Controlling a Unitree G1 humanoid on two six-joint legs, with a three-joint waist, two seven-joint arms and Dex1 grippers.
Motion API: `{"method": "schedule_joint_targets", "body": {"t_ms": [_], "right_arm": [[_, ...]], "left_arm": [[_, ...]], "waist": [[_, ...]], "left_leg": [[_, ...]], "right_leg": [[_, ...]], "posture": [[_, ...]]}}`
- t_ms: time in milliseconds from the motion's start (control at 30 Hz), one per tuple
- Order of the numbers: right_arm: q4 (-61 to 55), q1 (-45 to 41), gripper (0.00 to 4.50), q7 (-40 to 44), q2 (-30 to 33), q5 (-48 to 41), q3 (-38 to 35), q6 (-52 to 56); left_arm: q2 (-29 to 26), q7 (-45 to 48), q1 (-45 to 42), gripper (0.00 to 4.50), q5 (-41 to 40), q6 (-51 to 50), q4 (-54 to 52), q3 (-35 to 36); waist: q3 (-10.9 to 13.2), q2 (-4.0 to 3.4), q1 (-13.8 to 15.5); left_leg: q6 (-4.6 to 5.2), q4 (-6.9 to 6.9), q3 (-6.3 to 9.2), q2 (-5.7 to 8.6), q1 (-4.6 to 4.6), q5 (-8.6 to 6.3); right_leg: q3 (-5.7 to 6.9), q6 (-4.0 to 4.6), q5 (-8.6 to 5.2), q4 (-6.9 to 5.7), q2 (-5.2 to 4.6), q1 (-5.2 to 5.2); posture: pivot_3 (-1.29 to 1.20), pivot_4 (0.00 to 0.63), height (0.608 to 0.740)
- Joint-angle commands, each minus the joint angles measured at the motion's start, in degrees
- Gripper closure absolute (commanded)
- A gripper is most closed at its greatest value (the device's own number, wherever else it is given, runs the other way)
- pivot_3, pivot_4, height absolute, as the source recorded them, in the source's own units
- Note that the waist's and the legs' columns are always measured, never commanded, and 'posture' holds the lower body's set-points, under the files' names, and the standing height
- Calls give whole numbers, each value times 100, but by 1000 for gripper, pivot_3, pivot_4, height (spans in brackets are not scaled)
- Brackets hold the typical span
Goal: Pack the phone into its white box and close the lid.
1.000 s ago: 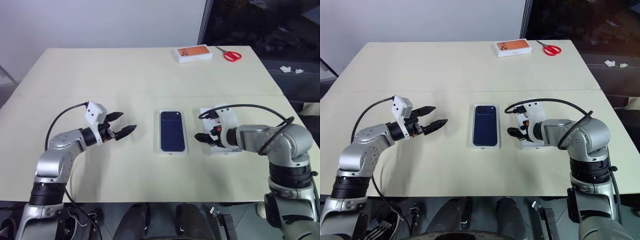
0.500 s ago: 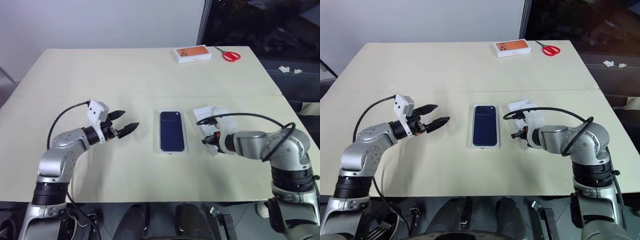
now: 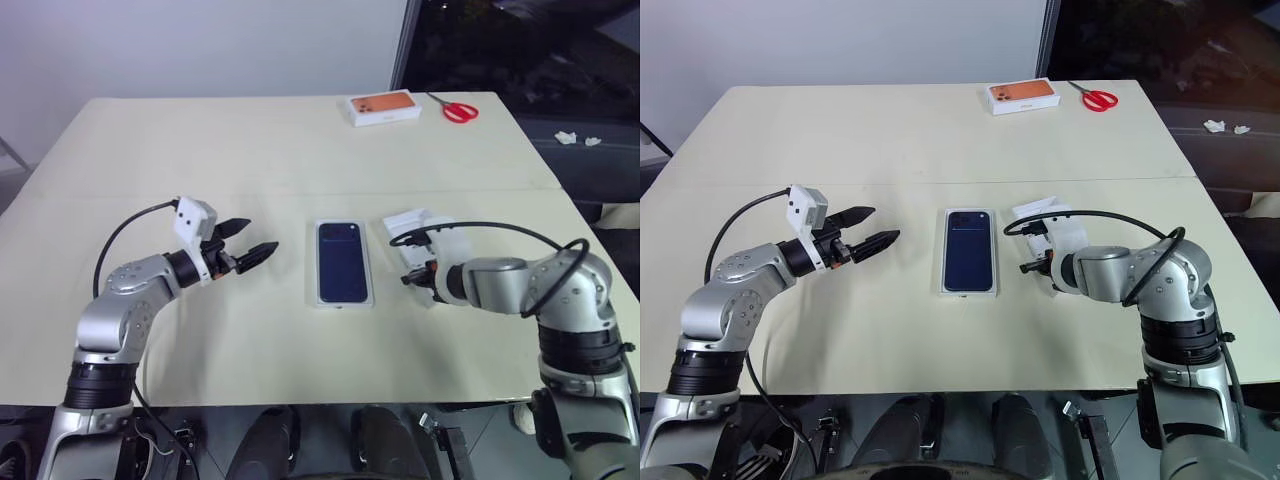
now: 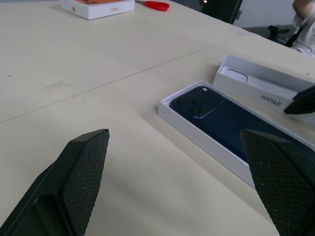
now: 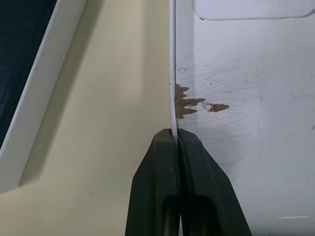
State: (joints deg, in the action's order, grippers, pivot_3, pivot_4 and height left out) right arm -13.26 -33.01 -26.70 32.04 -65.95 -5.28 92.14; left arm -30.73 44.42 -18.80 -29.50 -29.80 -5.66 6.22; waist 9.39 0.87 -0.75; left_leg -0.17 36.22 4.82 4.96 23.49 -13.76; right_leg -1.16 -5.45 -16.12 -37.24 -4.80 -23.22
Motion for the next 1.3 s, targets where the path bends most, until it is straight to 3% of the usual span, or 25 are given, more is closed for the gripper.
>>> {"method": "schedule_joint_targets", "body": {"t_ms": [33,267,433,567,700,967,1300], "right_arm": [[250,-510,4486,83,-346,15,-576,36],[779,-1367,4486,955,-1492,-787,-1288,-85],[1480,-1547,4486,349,-2208,-2169,-1700,-848],[1628,-1385,4486,-539,-2594,-3804,-1237,-1871],[1253,-869,4486,-882,-2656,-4577,-453,-2375],[1217,-245,4486,-279,-2587,-4690,425,-2683],[1892,-161,4486,387,-2808,-3931,709,-3125]], "left_arm": [[-38,-18,-134,0,-98,70,-83,224],[-31,12,-186,0,-149,42,16,313],[-130,34,-237,0,-240,-1,102,466],[-252,30,-214,0,-293,77,96,715],[-322,-2,-161,0,-328,159,40,909],[-315,-27,-10,0,-432,83,-92,986],[-176,-55,346,0,-334,109,-413,663]], "waist": [[1,-1,-14],[4,-5,-28],[5,-6,-12],[6,-9,-37],[6,-9,-62],[6,-10,-51],[6,-10,-47]], "left_leg": [[0,-1,0,-1,0,0],[-1,-9,-6,-22,1,0],[-2,-3,-8,-21,1,1],[-3,-8,-9,-21,1,1],[-4,-12,-10,-24,1,2],[-3,-8,-12,-24,1,2],[-4,-10,-13,-25,1,2]], "right_leg": [[0,0,0,0,1,-1],[-2,0,0,-1,22,-10],[-3,1,1,-2,17,-8],[-5,2,2,-4,17,-15],[-7,2,2,-5,20,-18],[-8,2,2,-8,22,-17],[-10,2,2,-8,23,-20]], "posture": [[0,150,740],[0,150,740],[0,150,740],[0,150,740],[0,150,740],[0,150,740],[0,150,740]]}}
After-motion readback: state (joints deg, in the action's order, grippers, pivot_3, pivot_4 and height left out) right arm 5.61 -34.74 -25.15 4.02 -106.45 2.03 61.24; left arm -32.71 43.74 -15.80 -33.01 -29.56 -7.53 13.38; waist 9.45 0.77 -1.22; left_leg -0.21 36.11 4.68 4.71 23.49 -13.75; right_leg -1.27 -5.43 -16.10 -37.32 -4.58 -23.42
